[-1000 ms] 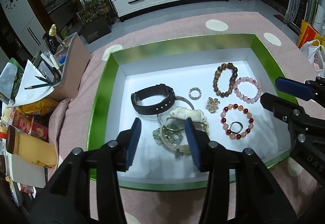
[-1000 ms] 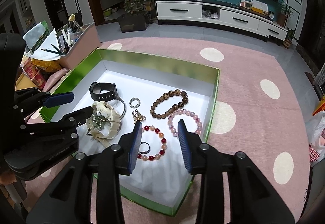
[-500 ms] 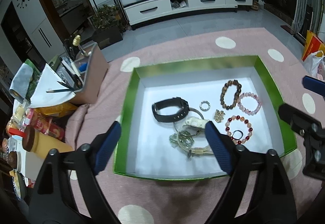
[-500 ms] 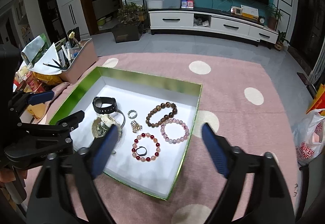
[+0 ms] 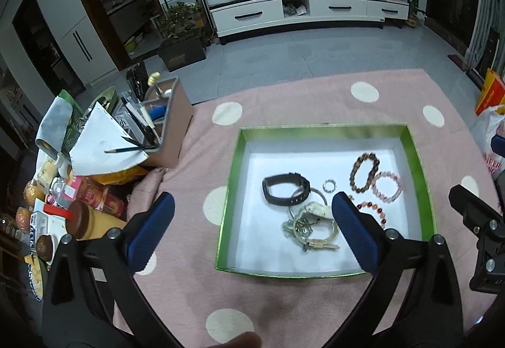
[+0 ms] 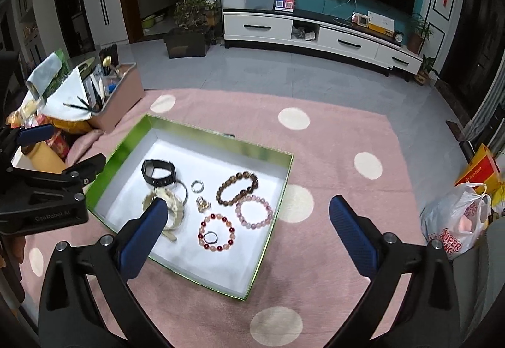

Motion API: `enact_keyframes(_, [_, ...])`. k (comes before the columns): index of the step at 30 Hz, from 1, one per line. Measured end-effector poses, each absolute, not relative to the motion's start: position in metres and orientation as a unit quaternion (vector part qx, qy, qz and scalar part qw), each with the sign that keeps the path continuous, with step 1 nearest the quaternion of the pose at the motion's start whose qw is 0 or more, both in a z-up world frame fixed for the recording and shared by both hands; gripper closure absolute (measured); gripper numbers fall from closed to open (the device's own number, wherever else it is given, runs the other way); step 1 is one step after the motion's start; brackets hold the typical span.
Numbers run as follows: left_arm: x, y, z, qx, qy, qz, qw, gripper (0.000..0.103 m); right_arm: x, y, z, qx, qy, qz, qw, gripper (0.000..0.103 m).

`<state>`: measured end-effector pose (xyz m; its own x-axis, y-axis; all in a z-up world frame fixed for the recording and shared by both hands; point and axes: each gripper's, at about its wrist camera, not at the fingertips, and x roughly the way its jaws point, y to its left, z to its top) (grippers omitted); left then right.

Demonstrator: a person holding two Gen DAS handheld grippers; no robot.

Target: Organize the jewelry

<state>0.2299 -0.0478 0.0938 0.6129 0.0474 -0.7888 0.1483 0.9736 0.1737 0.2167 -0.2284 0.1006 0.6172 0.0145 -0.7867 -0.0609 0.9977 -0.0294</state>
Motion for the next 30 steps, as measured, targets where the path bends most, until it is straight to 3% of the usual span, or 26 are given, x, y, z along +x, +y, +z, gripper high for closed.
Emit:
enact_keyframes(9, [0.250, -0.039, 0.130, 0.088, 0.445, -0.022, 0.891, 0.002, 0.230, -0.221, 0.131, -0.029, 0.442, 0.025, 0.896, 0.001])
enact_keyframes(30, [0.264, -0.042, 0.134, 0.091, 0.444, -0.012, 0.891, 0.002, 0.249, -0.218, 0.112, -0.024, 0.465, 0.023, 0.885, 0.001])
